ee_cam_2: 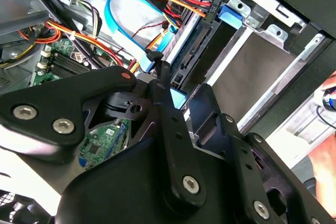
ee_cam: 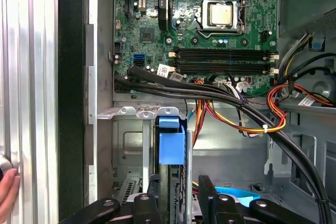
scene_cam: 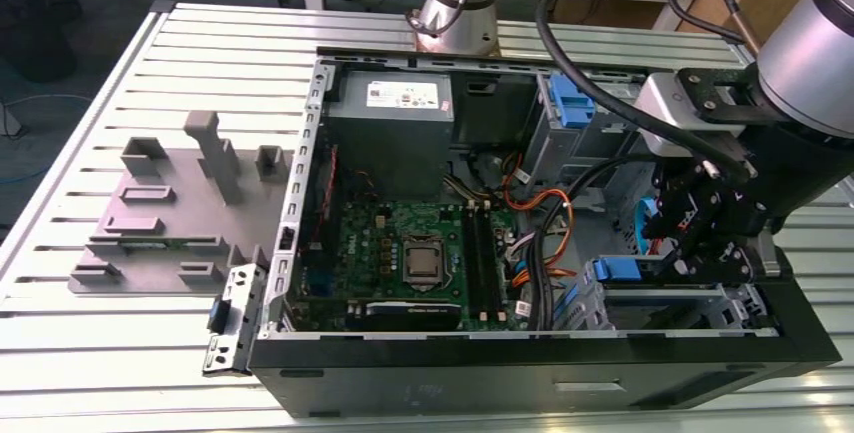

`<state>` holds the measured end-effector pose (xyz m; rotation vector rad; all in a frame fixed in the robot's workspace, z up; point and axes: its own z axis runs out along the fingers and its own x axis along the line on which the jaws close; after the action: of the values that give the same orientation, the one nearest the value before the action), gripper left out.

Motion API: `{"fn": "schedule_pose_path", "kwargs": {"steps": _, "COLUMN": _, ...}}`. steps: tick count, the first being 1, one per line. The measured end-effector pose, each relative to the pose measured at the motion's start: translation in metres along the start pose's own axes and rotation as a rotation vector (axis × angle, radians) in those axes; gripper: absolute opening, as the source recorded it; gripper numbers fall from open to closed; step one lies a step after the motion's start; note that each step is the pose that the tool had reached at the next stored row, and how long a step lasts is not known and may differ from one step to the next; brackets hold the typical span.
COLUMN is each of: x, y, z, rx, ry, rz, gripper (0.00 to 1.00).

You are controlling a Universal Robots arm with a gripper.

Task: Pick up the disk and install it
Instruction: 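Insert the first disk wire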

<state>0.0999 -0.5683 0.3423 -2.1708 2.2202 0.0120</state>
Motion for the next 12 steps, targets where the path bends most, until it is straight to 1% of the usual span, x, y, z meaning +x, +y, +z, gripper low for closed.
{"fn": "schedule_pose_path", "kwargs": {"steps": 4, "x": -0.0001, "y": -0.0001, "z": -0.0029, "rx": 0.0000, "ry": 0.0000, "rz": 0.000, "gripper": 0.42}}
{"fn": "schedule_pose_path", "kwargs": {"steps": 12, "x": -0.0004, "y": -0.0003, "z": -0.0143, "rx": 0.0000, "ry": -0.0001, "rz": 0.000, "gripper": 0.42}}
